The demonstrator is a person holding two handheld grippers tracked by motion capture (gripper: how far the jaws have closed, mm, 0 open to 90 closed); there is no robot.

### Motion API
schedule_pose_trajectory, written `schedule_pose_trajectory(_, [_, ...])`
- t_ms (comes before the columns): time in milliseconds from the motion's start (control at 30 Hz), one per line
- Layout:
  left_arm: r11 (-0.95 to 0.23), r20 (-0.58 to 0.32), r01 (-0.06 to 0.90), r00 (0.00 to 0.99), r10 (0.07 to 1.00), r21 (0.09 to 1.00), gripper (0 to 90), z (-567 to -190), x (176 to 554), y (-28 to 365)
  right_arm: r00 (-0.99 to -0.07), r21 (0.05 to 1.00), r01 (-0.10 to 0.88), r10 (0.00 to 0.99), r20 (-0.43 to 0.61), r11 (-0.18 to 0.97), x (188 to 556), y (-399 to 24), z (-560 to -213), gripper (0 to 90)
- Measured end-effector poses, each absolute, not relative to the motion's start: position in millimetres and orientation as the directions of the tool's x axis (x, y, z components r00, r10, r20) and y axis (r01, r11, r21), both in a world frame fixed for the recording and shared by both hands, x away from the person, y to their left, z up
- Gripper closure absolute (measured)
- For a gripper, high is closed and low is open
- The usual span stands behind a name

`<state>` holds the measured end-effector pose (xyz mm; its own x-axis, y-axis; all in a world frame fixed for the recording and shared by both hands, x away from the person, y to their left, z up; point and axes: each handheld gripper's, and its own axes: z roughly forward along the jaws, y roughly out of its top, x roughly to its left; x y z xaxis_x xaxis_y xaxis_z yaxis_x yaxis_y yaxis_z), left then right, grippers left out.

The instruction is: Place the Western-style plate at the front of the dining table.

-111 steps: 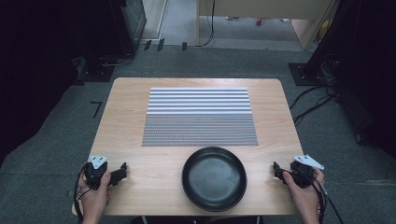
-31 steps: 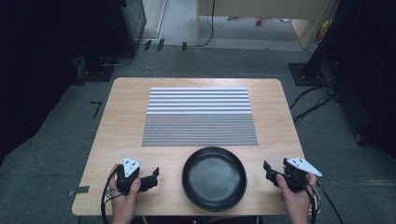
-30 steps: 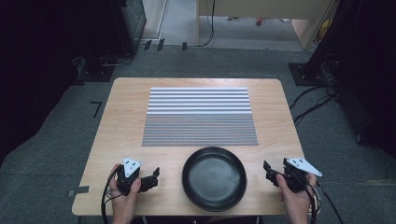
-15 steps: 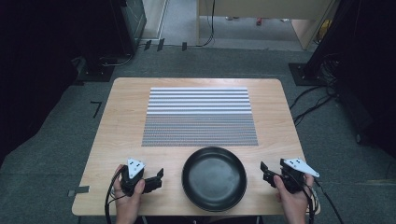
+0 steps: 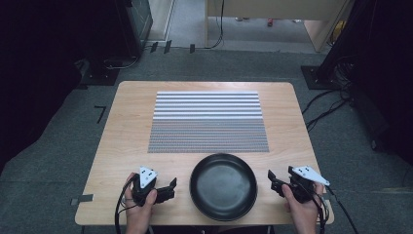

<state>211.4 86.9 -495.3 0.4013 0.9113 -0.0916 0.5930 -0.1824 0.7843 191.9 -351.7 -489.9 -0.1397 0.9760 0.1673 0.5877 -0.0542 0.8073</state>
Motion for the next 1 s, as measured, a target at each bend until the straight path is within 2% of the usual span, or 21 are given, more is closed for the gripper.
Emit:
schedule_pose_trajectory(300, [-0.209,-0.076,0.588,0.422,0.904,0.781,9.7,-497.0,208.4,74.3,-0.167,0.805,0.592,0.972,0.165,-0.034,191.7,-345.0,-490.9,19.2])
schedule_pose_trajectory(700, [-0.175,-0.137,0.571,0.46,0.877,0.802,9.7,-494.7,204.5,63.5,-0.207,0.81,0.586,0.961,0.182,-0.027,190.6,-334.7,-489.7,19.7])
schedule_pose_trajectory(1000, [-0.136,-0.184,0.574,0.464,0.866,0.808,11.3,-494.4,203.2,58.7,-0.206,0.823,0.568,0.963,0.176,-0.029,190.3,-323.3,-487.8,28.5])
